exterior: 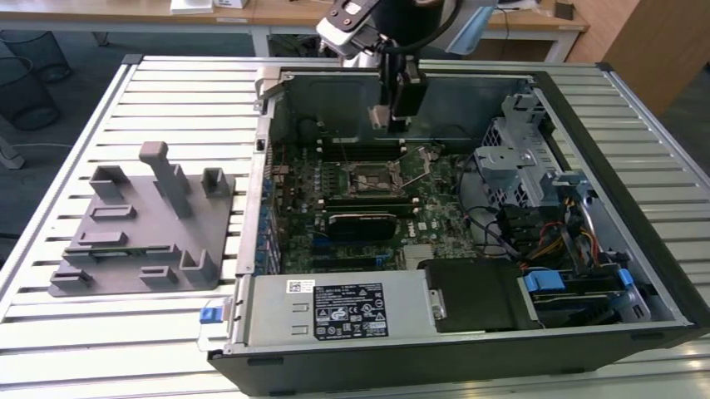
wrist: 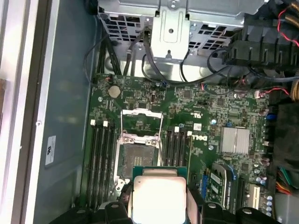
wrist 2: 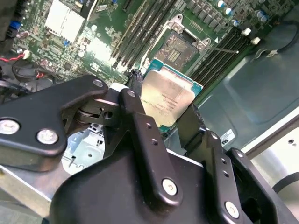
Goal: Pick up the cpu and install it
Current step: 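Place the cpu into insertion slot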
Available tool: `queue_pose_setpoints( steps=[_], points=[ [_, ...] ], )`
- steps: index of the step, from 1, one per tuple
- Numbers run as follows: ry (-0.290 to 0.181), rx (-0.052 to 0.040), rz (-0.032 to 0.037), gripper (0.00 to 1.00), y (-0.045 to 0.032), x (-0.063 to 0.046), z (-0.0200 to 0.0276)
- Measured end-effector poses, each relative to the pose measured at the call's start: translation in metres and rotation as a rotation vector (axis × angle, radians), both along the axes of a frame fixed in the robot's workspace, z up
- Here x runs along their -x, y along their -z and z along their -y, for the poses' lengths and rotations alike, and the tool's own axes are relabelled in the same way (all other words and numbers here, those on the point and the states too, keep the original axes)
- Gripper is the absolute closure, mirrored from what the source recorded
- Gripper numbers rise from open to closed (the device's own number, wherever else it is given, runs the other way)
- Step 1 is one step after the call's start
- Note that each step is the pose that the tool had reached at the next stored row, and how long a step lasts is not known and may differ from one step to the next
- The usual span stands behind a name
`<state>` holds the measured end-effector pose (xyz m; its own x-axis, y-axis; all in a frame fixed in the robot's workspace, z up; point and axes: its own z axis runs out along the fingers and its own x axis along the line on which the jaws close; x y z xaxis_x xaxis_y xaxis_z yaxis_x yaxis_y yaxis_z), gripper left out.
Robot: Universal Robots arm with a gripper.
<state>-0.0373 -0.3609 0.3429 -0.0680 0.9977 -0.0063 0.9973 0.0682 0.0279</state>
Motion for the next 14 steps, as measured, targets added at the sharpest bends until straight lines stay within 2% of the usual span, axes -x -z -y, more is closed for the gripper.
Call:
queue_pose_setpoints(
  steps=[5, 9, 14],
  points=[
    [0.006, -0.0049, 0.0001, 0.46, 0.0082, 0.0, -0.001],
    [-0.02, -0.0046, -0.0001, 0.46, 0.0154, 0.0, -0.0033],
    [-0.021, -0.0047, -0.0001, 0.46, 0.0244, 0.0, -0.0063]
  ],
)
